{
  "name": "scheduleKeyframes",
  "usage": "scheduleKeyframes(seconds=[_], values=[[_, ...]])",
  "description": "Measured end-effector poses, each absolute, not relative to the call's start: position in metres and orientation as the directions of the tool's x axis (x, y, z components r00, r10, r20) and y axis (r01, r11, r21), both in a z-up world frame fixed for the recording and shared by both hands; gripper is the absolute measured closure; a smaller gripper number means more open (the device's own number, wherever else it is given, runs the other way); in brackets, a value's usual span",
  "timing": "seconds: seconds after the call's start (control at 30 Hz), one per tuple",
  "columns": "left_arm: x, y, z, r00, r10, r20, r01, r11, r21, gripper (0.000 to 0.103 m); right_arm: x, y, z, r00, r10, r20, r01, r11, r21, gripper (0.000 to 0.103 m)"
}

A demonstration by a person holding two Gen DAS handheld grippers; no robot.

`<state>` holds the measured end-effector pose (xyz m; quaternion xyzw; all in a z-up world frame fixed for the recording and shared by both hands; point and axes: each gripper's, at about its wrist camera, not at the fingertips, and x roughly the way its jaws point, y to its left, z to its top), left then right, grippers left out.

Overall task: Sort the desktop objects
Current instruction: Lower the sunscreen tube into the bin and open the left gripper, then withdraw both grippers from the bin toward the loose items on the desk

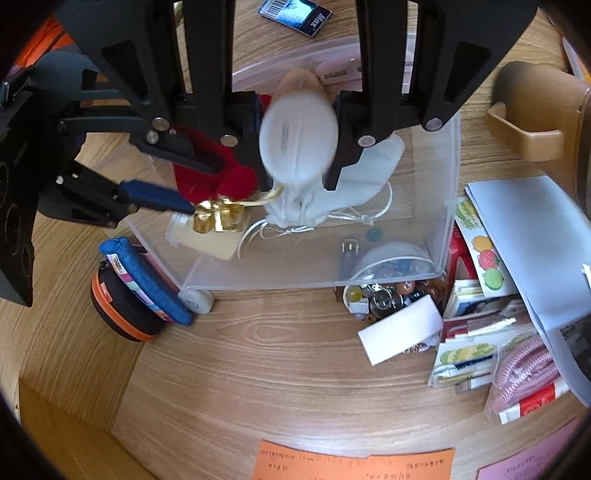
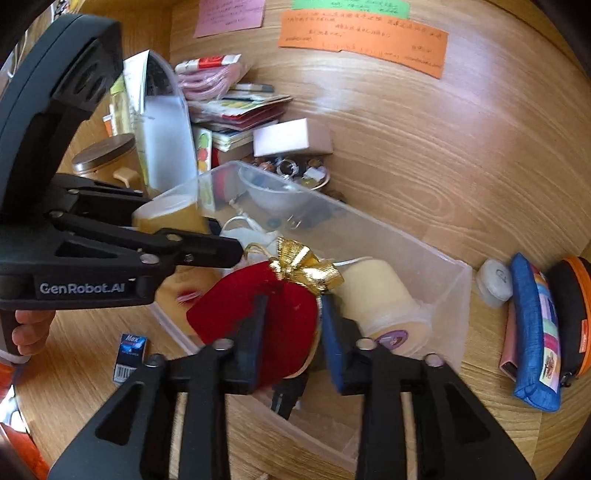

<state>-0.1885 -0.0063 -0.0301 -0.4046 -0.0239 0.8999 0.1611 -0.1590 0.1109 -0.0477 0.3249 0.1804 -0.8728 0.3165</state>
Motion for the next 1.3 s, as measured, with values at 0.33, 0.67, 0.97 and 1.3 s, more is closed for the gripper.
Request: scheduleKeyframes(seconds=[0.33, 0.67, 0.97, 1.3], values=[[-0.181, -0.001, -0.018, -0.66, 0.238, -0.713, -0.242, -0.965, -0.098, 0.068, -0.154, 0.117, -0.036, -0.616, -0.461, -0.639, 0.659, -0.746, -0.096, 0.054], [-0.159, -0.008, 0.004, -0.731, 0.125, -0.671, -0.143, -0.989, -0.028, 0.032, -0.146, 0.133, -0.011, -0.657, -0.499, -0.565, 0.638, -0.768, -0.064, 0.029], [-0.124, -0.01, 0.022, -0.773, 0.078, -0.63, -0.096, -0.995, -0.007, 0.014, -0.131, 0.157, 0.021, -0.705, -0.509, -0.493, 0.602, -0.798, -0.038, 0.02], [-0.086, -0.009, 0.025, -0.775, 0.13, -0.619, -0.122, -0.991, -0.056, 0.006, -0.081, 0.177, 0.028, -0.738, -0.49, -0.463, 0.587, -0.805, -0.083, 0.016]])
